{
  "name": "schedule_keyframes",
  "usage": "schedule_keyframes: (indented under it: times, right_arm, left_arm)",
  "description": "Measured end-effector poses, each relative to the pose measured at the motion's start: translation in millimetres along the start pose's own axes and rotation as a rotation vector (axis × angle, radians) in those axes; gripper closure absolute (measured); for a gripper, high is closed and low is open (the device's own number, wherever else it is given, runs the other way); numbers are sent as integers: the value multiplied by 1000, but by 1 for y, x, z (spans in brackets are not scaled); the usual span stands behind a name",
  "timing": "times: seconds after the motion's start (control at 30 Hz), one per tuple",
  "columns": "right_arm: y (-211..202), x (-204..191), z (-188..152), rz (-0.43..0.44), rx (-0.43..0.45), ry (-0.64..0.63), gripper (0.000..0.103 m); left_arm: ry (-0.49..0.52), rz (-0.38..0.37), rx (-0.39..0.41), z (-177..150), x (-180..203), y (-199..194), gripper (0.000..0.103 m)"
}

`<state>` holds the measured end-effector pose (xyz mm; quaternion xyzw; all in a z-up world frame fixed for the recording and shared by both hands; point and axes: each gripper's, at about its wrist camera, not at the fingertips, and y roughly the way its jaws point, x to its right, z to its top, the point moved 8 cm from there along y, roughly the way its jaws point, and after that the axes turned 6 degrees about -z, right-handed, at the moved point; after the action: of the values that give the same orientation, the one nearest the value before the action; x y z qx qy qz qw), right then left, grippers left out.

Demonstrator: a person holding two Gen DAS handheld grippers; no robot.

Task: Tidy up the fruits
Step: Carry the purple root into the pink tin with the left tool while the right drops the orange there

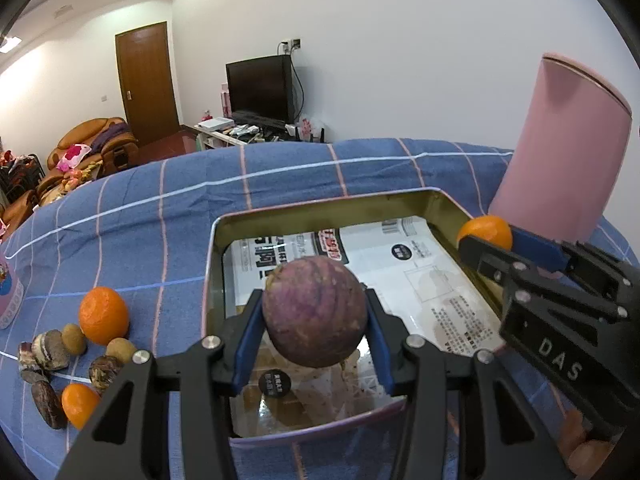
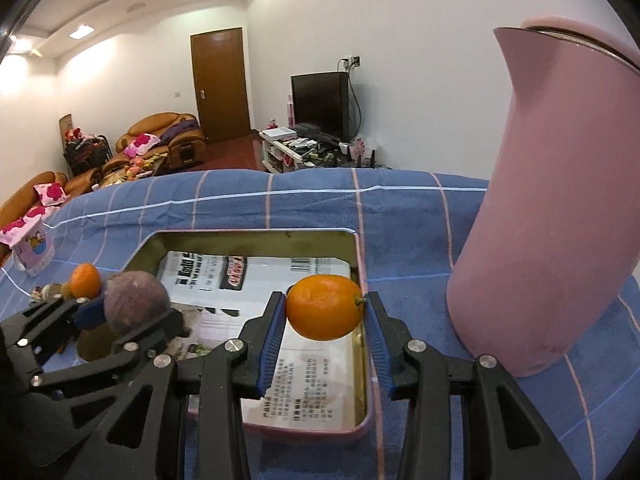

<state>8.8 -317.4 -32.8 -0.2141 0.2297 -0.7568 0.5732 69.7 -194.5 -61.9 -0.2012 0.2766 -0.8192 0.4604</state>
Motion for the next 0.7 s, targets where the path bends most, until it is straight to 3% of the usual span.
schedule_keyframes:
  times: [0.37, 0.47, 0.6, 0.7]
  right_arm:
    - [5, -10, -8, 61, -36, 20, 61]
    - [6, -10, -8, 61, -41, 28, 60]
    - [0, -7, -4, 31, -5, 40, 60]
    - [-10, -1, 3, 10, 64, 69, 57]
  left_arm:
    - [-14, 30, -20, -4, -6, 3, 52]
    - [-5, 79, 11, -1, -9, -3, 40]
    - [-18, 44, 42, 1, -10, -10, 27]
    - [3, 93, 90, 3, -9, -21, 5]
